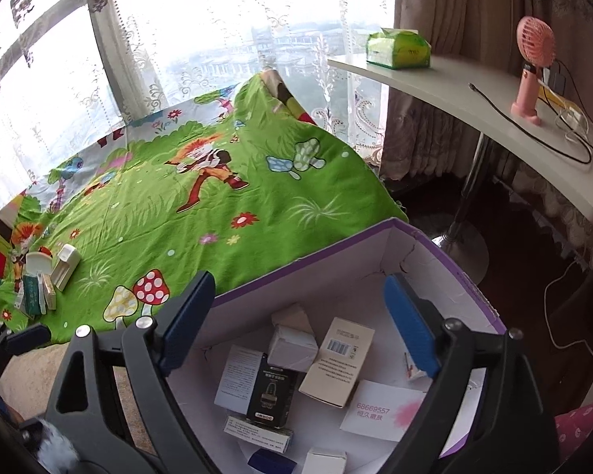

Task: Organize rigid objects
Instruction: 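Move both open tools back toward the bedspread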

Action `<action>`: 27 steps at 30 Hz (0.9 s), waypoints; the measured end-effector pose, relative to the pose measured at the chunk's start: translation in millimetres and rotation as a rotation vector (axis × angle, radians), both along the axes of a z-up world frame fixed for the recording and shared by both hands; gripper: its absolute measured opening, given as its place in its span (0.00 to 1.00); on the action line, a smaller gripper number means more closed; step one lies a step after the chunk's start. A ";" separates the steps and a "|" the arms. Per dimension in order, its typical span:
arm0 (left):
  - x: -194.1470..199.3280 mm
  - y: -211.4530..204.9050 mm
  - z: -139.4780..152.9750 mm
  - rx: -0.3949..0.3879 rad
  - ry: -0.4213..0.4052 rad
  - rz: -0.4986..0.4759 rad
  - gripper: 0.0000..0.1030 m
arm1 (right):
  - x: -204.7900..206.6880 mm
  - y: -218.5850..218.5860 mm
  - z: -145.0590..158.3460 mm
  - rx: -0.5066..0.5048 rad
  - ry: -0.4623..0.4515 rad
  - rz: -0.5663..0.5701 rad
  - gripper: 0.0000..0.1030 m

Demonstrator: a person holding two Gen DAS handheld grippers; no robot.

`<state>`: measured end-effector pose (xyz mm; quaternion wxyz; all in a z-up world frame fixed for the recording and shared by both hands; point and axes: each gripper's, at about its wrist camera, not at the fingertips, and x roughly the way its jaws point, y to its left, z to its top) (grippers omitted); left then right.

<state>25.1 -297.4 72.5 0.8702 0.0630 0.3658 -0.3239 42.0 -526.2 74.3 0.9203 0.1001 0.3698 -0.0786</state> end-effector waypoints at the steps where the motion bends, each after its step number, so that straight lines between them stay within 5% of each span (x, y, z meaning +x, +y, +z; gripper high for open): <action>1: 0.7 4.5 -0.1 -0.002 0.000 0.014 0.86 | 0.6 4.6 0.7 -0.009 -0.001 0.007 0.87; 13: 10.6 66.6 -1.5 -0.050 0.031 0.199 0.86 | 3.0 51.5 6.9 -0.010 -0.026 0.099 0.87; 27: 7.6 162.5 -15.8 -0.095 0.069 0.428 0.86 | 10.7 136.4 -10.4 0.051 0.047 0.305 0.87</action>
